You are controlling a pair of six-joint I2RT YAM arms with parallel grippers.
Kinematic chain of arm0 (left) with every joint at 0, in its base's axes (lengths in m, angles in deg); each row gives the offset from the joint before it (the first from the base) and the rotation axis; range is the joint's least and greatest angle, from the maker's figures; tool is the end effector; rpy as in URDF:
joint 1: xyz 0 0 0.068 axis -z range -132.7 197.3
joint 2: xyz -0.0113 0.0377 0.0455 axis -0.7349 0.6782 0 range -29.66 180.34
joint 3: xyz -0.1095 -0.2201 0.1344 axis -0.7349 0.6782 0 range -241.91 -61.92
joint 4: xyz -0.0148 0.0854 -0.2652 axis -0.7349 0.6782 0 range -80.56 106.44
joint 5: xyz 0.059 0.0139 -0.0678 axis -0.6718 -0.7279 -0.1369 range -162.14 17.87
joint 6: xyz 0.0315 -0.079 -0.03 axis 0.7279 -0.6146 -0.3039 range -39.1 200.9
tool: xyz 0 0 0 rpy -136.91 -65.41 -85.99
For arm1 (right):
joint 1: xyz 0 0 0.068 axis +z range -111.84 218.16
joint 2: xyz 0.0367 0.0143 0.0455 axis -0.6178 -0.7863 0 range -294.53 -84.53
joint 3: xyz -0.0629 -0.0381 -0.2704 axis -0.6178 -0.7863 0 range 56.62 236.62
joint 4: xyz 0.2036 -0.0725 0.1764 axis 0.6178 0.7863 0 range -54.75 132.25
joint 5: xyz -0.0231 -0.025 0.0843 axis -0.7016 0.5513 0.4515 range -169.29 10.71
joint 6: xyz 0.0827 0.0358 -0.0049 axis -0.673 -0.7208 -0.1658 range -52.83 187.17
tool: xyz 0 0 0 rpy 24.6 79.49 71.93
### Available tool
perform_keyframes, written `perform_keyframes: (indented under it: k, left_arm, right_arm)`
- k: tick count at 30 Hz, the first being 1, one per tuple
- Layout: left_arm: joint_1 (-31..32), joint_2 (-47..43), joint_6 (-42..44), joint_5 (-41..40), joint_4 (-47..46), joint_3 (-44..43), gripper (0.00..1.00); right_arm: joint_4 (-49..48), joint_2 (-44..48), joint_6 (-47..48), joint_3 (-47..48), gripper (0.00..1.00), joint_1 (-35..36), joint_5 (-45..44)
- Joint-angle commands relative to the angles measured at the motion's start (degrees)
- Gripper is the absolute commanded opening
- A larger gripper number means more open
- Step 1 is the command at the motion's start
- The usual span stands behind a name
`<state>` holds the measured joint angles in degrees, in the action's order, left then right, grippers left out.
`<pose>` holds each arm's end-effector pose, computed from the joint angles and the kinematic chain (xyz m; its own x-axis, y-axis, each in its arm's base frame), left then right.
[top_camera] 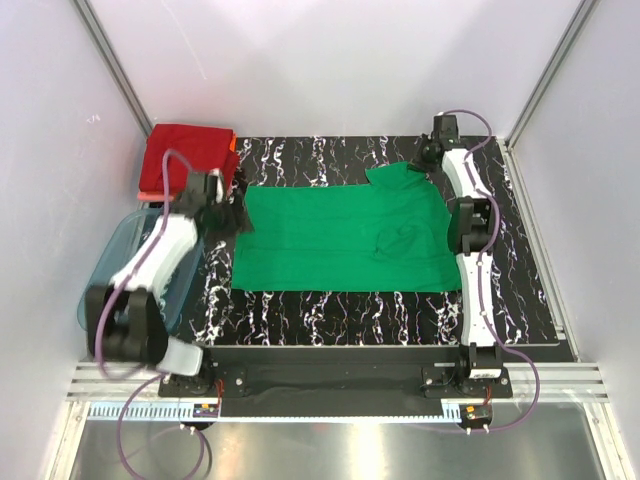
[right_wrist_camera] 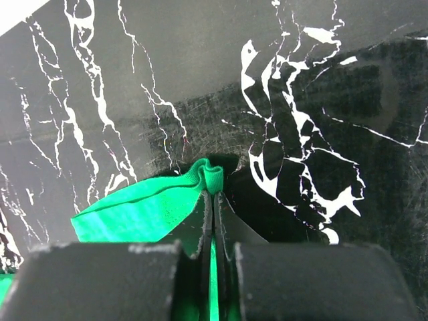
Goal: Fold and stack the t-shirts
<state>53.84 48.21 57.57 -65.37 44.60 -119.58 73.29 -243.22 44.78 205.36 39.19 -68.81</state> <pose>0.3155 -0.0458 0.2175 -0.8217 -0.3016 -0.4836 -0.1587 0.9360 -0.3141 0.6453 0.0262 0.1118 -0.7400 0.3612 -0.5674 0.1540 0.9121 0.3799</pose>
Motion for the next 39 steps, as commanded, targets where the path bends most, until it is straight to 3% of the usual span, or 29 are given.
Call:
perform_keyframes:
  k: [1, 6, 9, 12, 18, 33, 39]
  left_arm:
    - [0.05, 11.2, -5.22, -6.23, -6.77, -12.94, 0.8]
    - [0.22, 29.51, -5.85, -11.58, -5.98, -31.07, 0.73]
    - [0.22, 39.97, -4.88, -13.53, -4.22, -45.2, 0.7]
    - [0.31, 48.93, -3.83, -14.67, -3.08, -53.3, 0.67]
    - [0.31, 58.52, -0.66, -14.41, -2.29, -64.3, 0.67]
    - [0.48, 60.12, -4.53, -14.67, -1.23, -60.99, 0.55]
    - [0.92, 60.3, -5.41, -16.26, 0.0, -59.93, 0.55]
  right_arm:
    - [-1.03, 4.42, -0.72, -7.92, 0.0, -0.34, 0.67]
    - [-8.32, 9.98, -0.72, -19.26, 0.0, -0.25, 1.64]
    - [-9.83, 11.3, -0.29, -21.39, 0.0, -0.42, 3.49]
    - [-10.09, 11.21, 0.33, -21.31, 0.0, -0.34, 4.89]
    - [-10.53, 11.47, 0.59, -21.66, 0.0, -0.42, 6.22]
    - [-11.15, 11.48, 0.16, -22.1, 0.0, -0.69, 8.06]
    - [-11.15, 11.3, -0.2, -22.18, 0.0, -0.69, 8.77]
